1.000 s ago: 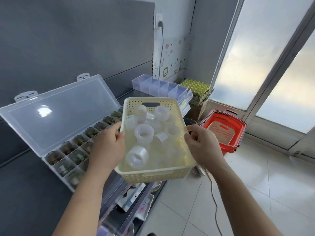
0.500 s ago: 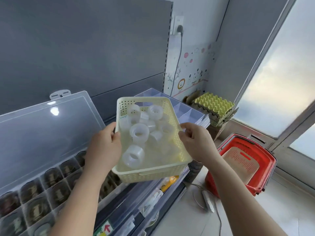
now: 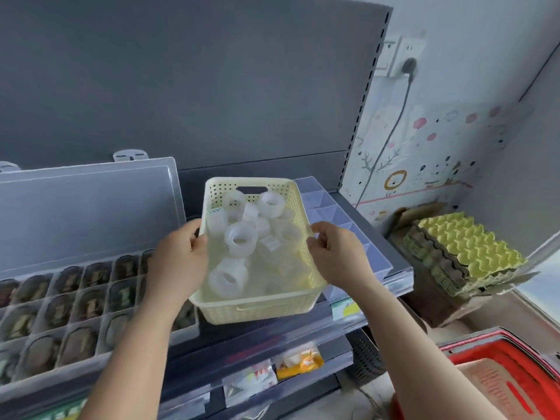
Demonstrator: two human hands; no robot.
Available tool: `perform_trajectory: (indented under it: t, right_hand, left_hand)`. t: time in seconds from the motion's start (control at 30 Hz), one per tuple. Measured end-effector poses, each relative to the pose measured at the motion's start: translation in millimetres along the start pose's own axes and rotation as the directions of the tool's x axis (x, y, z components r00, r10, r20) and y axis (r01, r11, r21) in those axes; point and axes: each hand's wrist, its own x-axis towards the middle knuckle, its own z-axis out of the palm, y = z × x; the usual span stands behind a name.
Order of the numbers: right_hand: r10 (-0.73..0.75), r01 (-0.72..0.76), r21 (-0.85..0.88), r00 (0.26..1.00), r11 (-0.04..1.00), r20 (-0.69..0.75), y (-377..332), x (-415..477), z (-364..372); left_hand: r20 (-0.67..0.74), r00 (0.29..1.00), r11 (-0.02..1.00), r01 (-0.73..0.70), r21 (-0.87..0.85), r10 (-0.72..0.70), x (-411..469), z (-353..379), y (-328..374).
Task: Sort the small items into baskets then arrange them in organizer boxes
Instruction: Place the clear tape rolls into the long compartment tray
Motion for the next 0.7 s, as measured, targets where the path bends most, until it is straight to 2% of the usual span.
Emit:
perform_trajectory:
  t: [0.3,0.43,0.7]
  right_hand:
    - [-0.137,0.150,-0.067,0.976,0.986,0.168,25.1,30.7,10.8]
    - [-0.169,0.197,-0.118,0.963,0.973,0.212,28.4,46.1,25.1]
    - [-0.191,0.245,-0.150,0.934,0.958,0.302,23.3,74.5,42.5]
  left_hand:
    - [-0.122,0.984,0.984,0.146,0.101,-0.133,-9.9,31.9,-1.3]
    - [-0.149,0.979,0.975,0.163,0.148,-0.141,-4.6,41.8,-14.0]
    - [-0.159,0.979,0.885,0.185,0.427,-0.128,20.9,45.6,-38.5]
